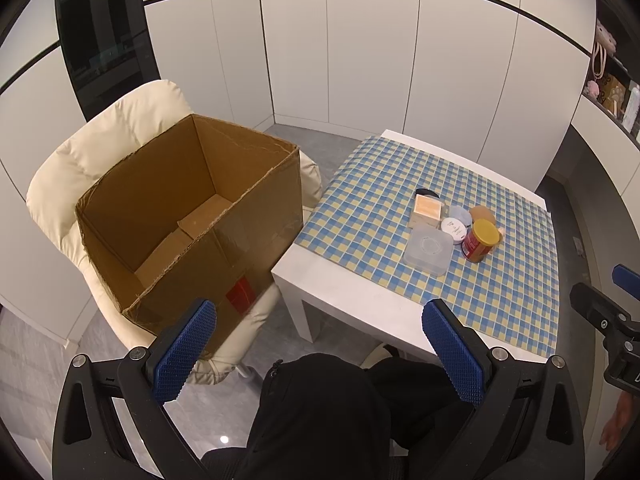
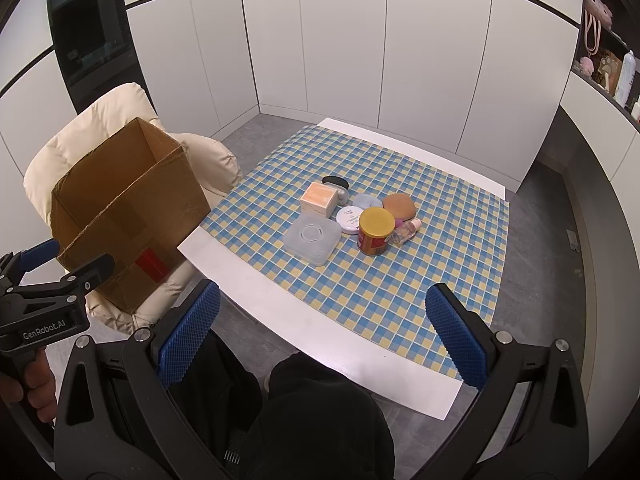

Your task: Organize objects

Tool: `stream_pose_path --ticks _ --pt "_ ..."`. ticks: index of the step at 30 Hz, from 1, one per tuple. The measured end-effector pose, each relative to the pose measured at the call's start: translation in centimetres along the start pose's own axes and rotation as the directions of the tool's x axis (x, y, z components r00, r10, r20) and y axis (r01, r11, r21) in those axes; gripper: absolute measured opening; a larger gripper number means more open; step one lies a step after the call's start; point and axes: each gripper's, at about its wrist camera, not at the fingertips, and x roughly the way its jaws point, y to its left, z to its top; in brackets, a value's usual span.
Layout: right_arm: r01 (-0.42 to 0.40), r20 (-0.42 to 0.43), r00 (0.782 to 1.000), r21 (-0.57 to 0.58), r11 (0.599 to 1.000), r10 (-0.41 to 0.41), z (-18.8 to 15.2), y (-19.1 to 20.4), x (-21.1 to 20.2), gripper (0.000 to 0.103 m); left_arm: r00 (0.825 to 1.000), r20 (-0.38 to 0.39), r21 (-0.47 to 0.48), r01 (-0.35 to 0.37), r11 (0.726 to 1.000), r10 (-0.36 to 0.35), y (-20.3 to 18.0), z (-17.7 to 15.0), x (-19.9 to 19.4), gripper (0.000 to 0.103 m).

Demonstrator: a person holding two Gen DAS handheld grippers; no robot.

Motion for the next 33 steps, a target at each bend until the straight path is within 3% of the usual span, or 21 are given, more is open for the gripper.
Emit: stream_pose_path --ticks 33 --pt "0.002 0.001 1.000 -0.004 1.000 -0.002 0.13 0.16 0.06 0.103 1.000 -0.023 -0.005 -0.001 1.000 0.001 0.15 -0.01 0.39 0.103"
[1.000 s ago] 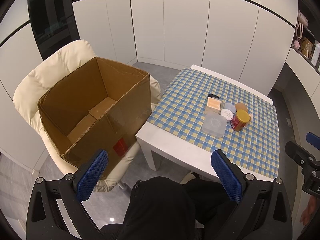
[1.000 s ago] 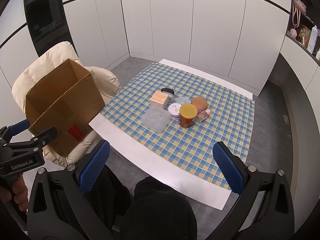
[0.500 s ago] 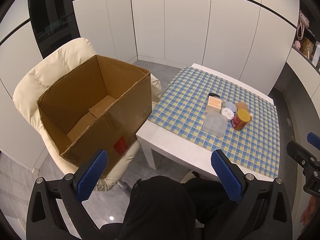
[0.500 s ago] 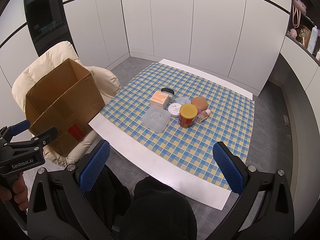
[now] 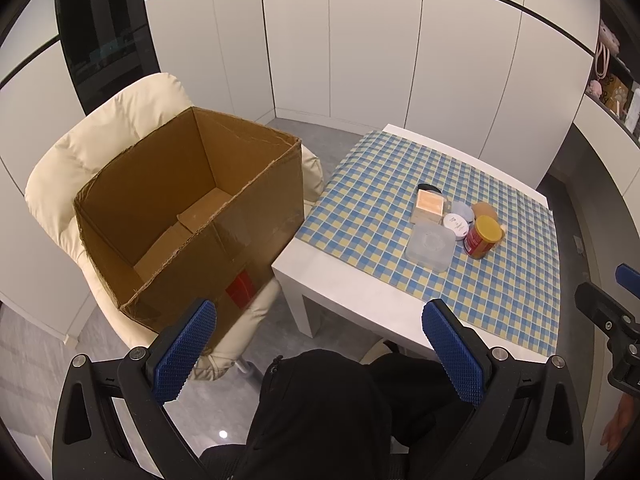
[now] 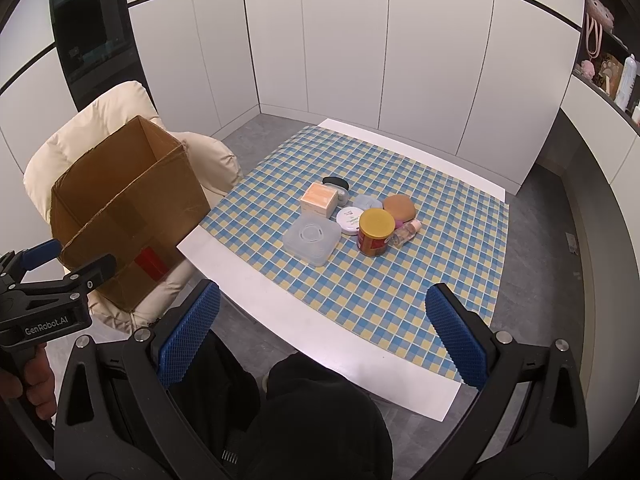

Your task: Organize objects

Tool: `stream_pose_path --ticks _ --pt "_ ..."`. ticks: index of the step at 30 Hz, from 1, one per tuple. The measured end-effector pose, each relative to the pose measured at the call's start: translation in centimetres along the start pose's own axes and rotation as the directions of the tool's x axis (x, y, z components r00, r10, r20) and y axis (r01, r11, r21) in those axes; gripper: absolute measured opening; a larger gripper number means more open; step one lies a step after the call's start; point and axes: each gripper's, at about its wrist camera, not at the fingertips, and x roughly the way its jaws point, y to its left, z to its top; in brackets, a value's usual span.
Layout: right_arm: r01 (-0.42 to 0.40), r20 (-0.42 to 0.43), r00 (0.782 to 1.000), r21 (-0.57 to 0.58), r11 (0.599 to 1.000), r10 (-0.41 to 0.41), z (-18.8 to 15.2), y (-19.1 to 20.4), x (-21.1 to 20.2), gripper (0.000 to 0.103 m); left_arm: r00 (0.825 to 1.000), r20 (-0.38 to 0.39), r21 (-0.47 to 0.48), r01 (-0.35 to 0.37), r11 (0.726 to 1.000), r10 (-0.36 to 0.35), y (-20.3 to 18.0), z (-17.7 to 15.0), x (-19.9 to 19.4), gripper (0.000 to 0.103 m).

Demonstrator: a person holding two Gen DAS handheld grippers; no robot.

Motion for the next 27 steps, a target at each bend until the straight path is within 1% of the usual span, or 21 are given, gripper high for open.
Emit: stream_pose_path --ticks 16,23,27 --pt "0.002 0.001 1.000 -0.002 1.000 -0.002 -0.04 0.01 -0.05 0.103 1.000 -0.003 0.005 0.005 1.000 -0.005 -0.02 0.00 0.07 0.103" --pt "0.002 0.001 1.000 -0.001 1.000 -0.002 0.02 -0.01 -0.17 0.103 1.000 -0.003 0.018 0.014 1.000 -0.014 -0.27 -0.07 0.11 0.103" --pt "0.003 0.003 1.000 -0.002 1.000 -0.003 0.07 0.06 0.05 0.103 1.000 -0.002 0.026 0.031 0.999 -0.031 -0.50 -0.08 0.13 0.103"
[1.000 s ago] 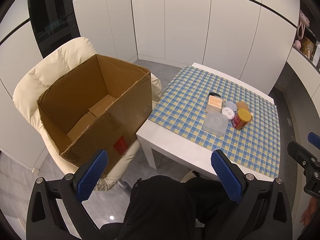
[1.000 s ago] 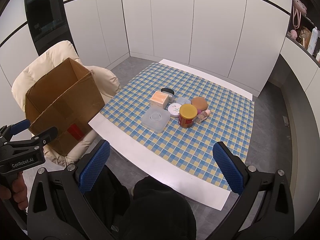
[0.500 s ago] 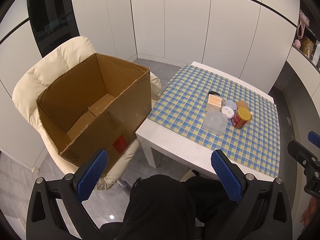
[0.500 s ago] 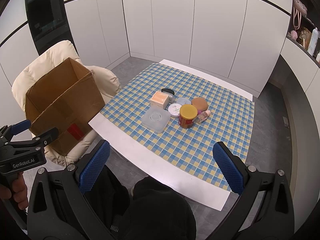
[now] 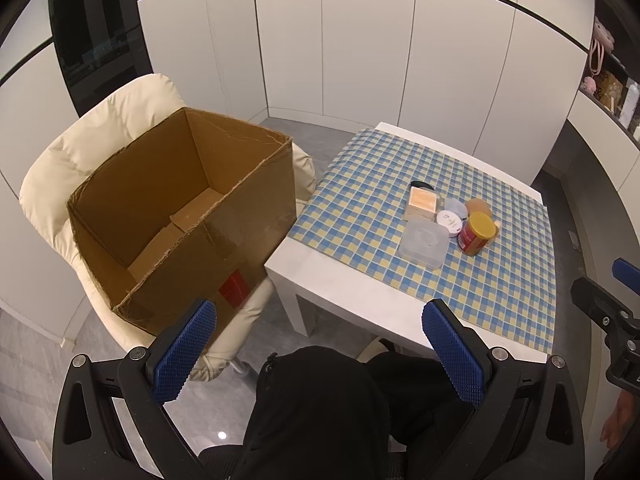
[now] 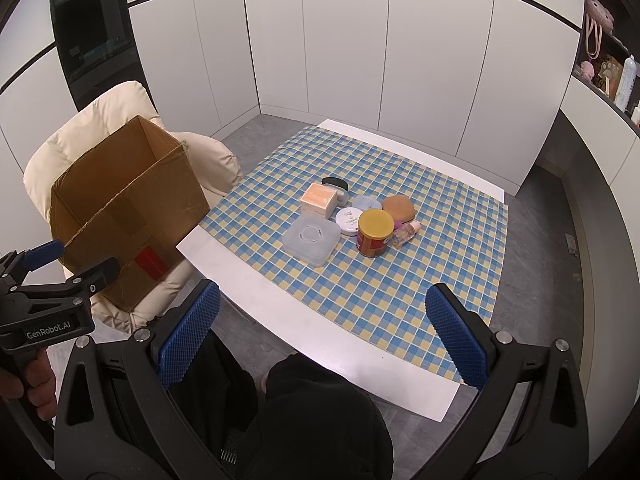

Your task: Organize objects

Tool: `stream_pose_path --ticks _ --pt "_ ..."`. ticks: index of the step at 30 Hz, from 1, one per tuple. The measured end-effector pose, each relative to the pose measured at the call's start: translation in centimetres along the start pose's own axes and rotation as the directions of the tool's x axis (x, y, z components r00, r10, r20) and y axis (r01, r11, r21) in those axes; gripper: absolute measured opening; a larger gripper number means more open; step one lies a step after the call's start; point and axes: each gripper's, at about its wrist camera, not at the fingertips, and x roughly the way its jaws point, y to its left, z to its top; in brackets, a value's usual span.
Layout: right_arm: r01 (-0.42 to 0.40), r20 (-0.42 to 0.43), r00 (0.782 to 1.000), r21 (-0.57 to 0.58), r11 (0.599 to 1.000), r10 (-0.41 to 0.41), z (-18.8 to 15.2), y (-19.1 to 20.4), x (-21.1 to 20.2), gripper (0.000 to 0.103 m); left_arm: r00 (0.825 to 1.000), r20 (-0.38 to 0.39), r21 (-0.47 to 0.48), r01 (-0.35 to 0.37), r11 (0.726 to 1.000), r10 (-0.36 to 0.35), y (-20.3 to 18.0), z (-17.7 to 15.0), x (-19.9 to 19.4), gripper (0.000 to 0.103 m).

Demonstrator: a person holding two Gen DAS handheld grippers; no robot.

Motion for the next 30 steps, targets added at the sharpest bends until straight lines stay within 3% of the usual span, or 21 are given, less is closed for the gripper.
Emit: stream_pose_path --ticks 30 --pt "0.085 0.001 0.996 0.063 0.994 -0.085 -1.4 -4.1 -2.0 0.103 0.998 -0.010 0.113 0.071 0.991 -0.070 -5.0 0.1 0.5 0.102"
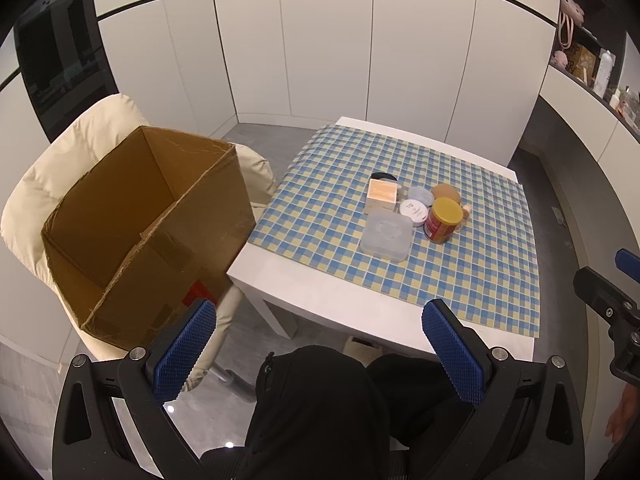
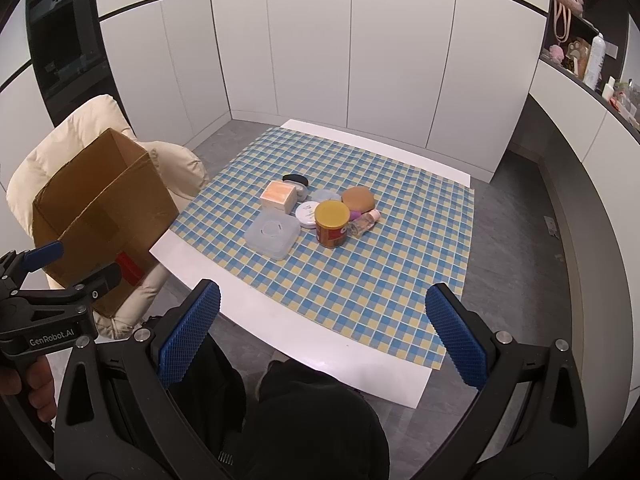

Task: Organize objects
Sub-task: 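Move both tools toward the items on the checked cloth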

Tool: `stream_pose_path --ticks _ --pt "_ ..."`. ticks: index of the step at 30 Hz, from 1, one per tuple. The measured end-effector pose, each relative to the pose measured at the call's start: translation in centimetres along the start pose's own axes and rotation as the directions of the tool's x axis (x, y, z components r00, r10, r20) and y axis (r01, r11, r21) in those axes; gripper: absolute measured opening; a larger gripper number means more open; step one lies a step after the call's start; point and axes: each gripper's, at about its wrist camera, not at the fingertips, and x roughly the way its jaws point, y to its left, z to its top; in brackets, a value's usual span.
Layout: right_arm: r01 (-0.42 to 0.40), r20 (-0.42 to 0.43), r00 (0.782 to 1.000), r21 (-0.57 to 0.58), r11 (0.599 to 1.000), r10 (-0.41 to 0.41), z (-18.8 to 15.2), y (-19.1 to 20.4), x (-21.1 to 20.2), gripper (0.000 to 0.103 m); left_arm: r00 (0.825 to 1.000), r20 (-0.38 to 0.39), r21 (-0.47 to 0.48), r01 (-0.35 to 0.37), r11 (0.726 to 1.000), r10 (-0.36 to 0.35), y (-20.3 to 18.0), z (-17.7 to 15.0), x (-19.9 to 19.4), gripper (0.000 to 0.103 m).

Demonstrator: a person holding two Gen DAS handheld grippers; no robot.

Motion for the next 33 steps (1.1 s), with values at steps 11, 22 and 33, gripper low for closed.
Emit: stream_pose_path --ticks 11,22,33 --pt "0.032 0.002 0.999 0.010 0.999 -0.032 -0.2 -0.5 -0.3 0.103 1.000 -0.002 0.002 0.021 1.000 -0.021 -0.5 0.1 0.2 0.102" --pt "0.073 -0.008 0.997 0.045 0.996 -0.072 -0.6 -2.4 -0.1 0.103 1.000 -0.002 0.081 -0.005 0.997 0.005 -3.2 0.0 1.3 0.102" --pt "0.097 -0.065 0.993 0.055 0.994 -0.094 0.0 -3.7 2.2 0.103 0.997 -0.055 0.099 0.051 0.994 -0.045 -4.5 1.1 3.7 0.102"
